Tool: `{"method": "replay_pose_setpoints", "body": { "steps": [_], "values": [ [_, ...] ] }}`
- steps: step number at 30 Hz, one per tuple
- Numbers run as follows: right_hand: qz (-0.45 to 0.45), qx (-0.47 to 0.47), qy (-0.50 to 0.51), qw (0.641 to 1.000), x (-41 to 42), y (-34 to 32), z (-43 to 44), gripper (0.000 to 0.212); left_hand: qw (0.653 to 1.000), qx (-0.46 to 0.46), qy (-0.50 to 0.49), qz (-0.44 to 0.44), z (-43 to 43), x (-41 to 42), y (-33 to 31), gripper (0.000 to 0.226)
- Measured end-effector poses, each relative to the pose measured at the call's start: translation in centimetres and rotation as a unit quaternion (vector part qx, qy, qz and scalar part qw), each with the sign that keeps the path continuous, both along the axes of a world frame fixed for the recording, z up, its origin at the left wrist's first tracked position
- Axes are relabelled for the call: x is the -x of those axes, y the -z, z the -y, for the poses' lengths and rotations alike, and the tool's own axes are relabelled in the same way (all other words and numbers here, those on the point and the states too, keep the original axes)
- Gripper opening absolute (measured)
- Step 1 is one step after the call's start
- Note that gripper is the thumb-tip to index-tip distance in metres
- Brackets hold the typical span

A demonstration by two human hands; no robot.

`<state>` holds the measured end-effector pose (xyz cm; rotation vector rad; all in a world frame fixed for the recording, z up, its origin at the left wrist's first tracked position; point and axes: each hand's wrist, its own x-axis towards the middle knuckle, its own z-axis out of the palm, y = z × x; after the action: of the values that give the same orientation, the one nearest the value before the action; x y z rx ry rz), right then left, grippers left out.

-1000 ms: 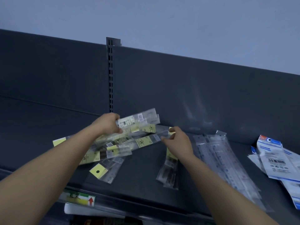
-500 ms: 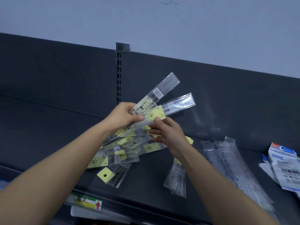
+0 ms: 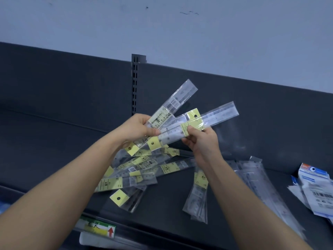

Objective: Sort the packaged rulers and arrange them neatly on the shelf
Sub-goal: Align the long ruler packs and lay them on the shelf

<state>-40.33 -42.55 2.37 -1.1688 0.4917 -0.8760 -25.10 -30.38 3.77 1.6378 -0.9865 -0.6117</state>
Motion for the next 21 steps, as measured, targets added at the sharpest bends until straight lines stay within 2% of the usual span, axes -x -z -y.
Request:
{"method": "replay_pose_setpoints", "body": {
  "steps": [7, 11, 17, 21],
  "values": [
    [-0.032, 0.015, -0.041, 0.999, 0.6, -0.3, -0.1, 0.013, 0.997, 0.038, 0.032, -0.061, 0.9, 1.3, -0.8, 0.015],
    [-0.02, 0.011, -0.034, 0.999, 1.5, -0.7, -0.1, 0.014, 0.992, 0.05, 0.007, -0.117, 1.0, 1.8, -0.8, 0.015],
    [0.024, -0.028, 0.049, 0.998, 2.6, -1.4, 0.1, 0.023, 0.969, 0.071, -0.069, -0.228, 1.6, 2.4, -0.2, 0.011],
    [0.048, -0.05, 0.116, 0.991, 2.8, -1.9, 0.3, 0.026, 0.948, 0.085, -0.107, -0.287, 2.2, 3.4, 0.2, 0.02]
  ]
}}
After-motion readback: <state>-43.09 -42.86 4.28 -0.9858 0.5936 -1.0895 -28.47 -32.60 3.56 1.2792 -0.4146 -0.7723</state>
